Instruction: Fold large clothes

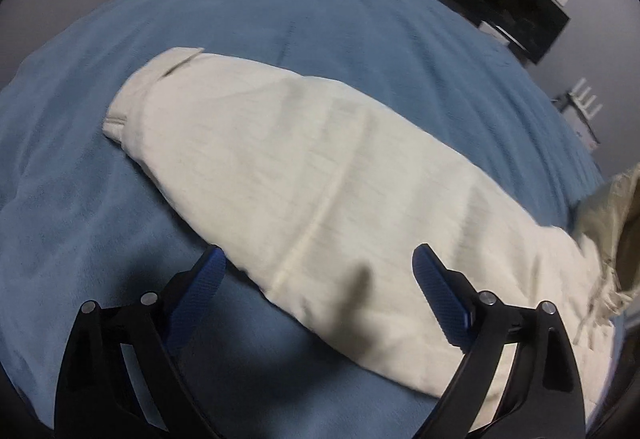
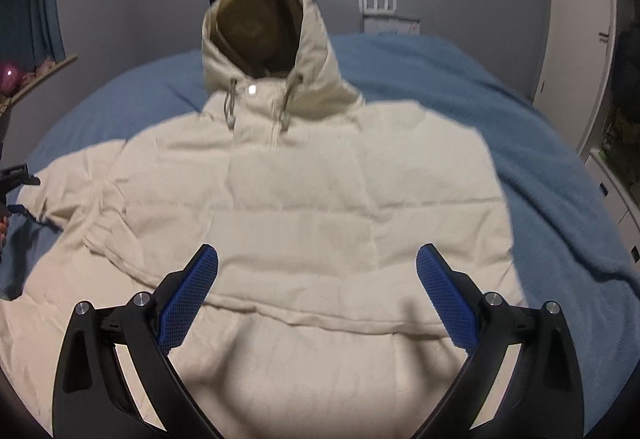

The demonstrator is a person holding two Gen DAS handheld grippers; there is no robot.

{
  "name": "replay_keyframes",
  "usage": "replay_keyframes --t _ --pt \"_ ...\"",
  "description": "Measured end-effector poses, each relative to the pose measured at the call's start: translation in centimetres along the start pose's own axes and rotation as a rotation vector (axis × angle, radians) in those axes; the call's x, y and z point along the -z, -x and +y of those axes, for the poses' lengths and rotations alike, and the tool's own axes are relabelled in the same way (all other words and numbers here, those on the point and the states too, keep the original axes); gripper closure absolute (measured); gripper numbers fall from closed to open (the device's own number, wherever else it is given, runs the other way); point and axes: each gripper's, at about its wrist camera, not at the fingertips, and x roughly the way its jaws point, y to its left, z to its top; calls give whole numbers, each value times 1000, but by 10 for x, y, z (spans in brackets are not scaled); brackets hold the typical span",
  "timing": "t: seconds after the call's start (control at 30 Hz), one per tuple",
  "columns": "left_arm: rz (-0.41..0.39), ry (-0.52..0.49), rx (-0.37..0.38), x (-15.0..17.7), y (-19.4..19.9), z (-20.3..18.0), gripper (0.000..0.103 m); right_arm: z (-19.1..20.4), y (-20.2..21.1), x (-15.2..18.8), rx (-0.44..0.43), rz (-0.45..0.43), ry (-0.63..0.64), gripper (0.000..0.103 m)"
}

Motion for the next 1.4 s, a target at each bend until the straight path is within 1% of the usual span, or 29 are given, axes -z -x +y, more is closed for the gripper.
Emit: replay_keyframes --t 0.07,0.1,0.2,0.23,0.27,0.33,0.37,0.4,0.43,0.47,0.53,0.57,0.73,0.83,0.93,0.97,1.03,1.13,1.17,1.23,1.3,1.4 --pt "-3 0 -39 -1 -9 3 13 0 -8 3 -1 21 1 8" --pt "2 10 -49 -1 -13 7 15 0 -11 4 -3 29 0 8" --pt "25 49 -64 -3 -30 20 21 -4 -24 8 -14 56 -11 8" --pt "23 64 -67 -4 -33 24 23 -4 -24 8 -14 56 -11 8" --pt "10 86 -61 -6 -35 30 27 -5 -26 9 -19 63 -15 8" --pt "-17 114 -20 -9 -34 37 38 -5 -33 12 -30 84 -19 8" --pt "-38 114 9 -11 -31 38 53 -6 -36 14 -35 93 -20 8" --pt "-65 101 12 -12 -26 36 62 -6 -36 14 -35 93 -20 8" --pt "-100 79 -3 -13 -20 32 68 -6 -38 15 -37 95 -19 8" --pt "-147 41 -14 -14 -10 24 78 -6 -39 15 -36 97 -16 8" --pt "-212 5 -13 -16 7 15 82 -4 -41 17 -33 100 -9 8" --pt "-248 -2 9 -17 18 11 86 -3 -42 18 -29 101 -4 8" --pt "-354 -22 143 -13 72 -10 90 -2 -44 21 -21 95 6 8" --pt "-419 -98 219 -5 109 -32 91 -1 -44 23 -16 94 11 8" --pt "-491 -219 309 13 155 -68 92 0 -43 24 -6 88 21 8" --pt "-503 -248 333 16 162 -79 92 1 -43 24 -3 87 24 8" --pt "-538 -336 389 37 191 -106 92 1 -42 25 0 85 28 8" --pt "-577 -453 443 63 219 -147 92 0 -40 25 -6 80 22 8" --pt "-591 -501 464 79 230 -164 92 -2 -38 25 -10 73 12 8" --pt "-592 -556 511 99 242 -186 92 -12 -30 22 3 62 -35 8" --pt "-566 -609 573 122 250 -209 93 -29 -15 14 21 36 -98 8" --pt "-533 -686 611 150 249 -243 93 -60 9 0 56 -22 -182 8"
